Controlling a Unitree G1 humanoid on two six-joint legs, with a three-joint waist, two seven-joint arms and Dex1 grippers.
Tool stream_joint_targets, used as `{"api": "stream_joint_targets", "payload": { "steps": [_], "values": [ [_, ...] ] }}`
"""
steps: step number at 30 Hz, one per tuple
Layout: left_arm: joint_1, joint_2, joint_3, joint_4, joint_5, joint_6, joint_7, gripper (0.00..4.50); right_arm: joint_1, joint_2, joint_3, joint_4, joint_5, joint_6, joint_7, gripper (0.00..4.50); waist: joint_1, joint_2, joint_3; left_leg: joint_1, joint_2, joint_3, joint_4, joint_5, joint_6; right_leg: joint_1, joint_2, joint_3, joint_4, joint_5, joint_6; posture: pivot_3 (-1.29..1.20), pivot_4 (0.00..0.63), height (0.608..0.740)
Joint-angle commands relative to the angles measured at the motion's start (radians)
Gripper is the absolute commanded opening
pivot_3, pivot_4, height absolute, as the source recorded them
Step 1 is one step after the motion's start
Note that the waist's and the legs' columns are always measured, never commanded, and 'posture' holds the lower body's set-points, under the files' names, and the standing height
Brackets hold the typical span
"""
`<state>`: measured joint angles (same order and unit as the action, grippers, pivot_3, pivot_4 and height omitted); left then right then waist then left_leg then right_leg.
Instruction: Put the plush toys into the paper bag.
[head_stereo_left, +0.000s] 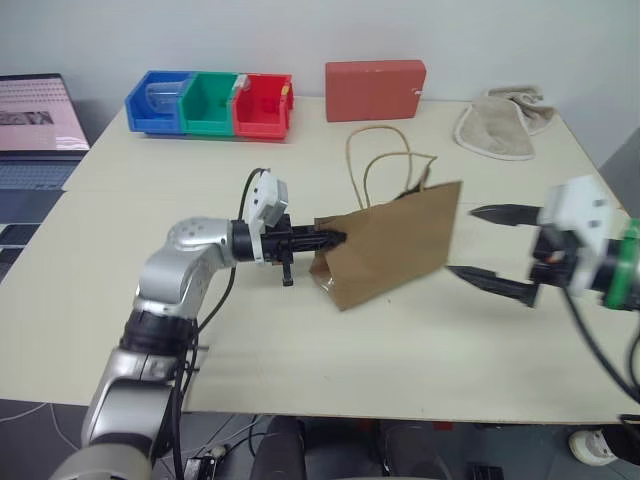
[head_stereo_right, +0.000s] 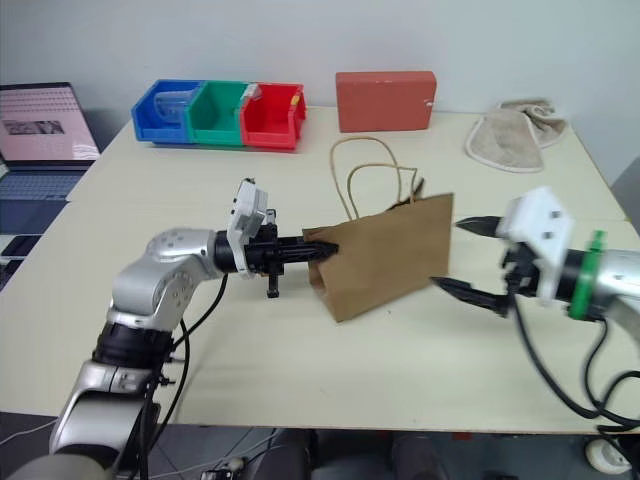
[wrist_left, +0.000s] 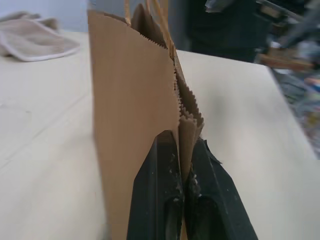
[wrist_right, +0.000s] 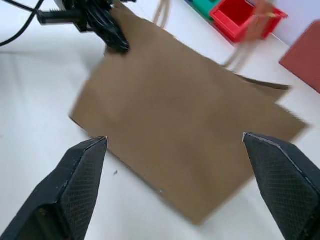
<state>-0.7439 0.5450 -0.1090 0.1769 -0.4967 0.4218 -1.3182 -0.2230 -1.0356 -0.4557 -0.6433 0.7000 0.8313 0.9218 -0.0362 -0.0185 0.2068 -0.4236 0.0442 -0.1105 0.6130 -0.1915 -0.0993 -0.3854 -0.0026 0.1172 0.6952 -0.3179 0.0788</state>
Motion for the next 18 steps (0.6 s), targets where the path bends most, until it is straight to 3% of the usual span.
{"api": "stream_joint_targets", "payload": {
  "steps": [1,6,12,15,18],
  "values": [
    [-0.091,-0.029,-0.061,0.112,0.042,-0.105,-0.154,0.04,0.063,-0.036,-0.198,-0.089,0.085,0.092,0.004,4.5,0.003,0.0,0.0,0.0,0.0,0.0,0.0,0.0,0.0,0.001,0.0,0.0,0.0,0.0,0.0,0.0,0.15,0.74],
    [-0.159,-0.088,-0.106,0.279,0.131,-0.267,-0.234,0.04,0.148,-0.031,-0.307,-0.167,0.13,0.16,-0.045,4.5,-0.001,0.0,0.0,0.001,0.0,0.0,0.0,0.0,0.0,0.002,0.0,0.001,-0.001,0.0,0.0,0.0,0.15,0.74],
    [-0.236,-0.153,-0.119,0.492,0.26,-0.503,-0.202,0.04,0.186,-0.016,-0.323,-0.213,0.188,0.18,-0.111,4.5,0.002,0.0,0.0,0.002,0.0,0.001,0.001,0.0,0.0,0.002,0.0,0.002,-0.002,0.0,0.0,0.0,0.15,0.74],
    [-0.239,-0.136,-0.1,0.493,0.245,-0.47,-0.239,0.71,0.191,-0.028,-0.309,-0.196,0.188,0.165,-0.114,4.5,0.001,0.0,0.0,0.003,0.0,0.001,0.001,0.0,0.001,0.005,0.0,0.002,-0.003,0.0,0.0,0.0,0.15,0.74],
    [-0.223,-0.113,-0.082,0.458,0.237,-0.45,-0.235,1.64,0.186,-0.048,-0.291,-0.169,0.178,0.144,-0.108,4.5,0.0,0.0,0.0,0.003,0.0,0.001,0.001,0.0,0.001,0.005,0.0,0.002,-0.003,0.0,0.0,0.0,0.15,0.74]
  ]
}}
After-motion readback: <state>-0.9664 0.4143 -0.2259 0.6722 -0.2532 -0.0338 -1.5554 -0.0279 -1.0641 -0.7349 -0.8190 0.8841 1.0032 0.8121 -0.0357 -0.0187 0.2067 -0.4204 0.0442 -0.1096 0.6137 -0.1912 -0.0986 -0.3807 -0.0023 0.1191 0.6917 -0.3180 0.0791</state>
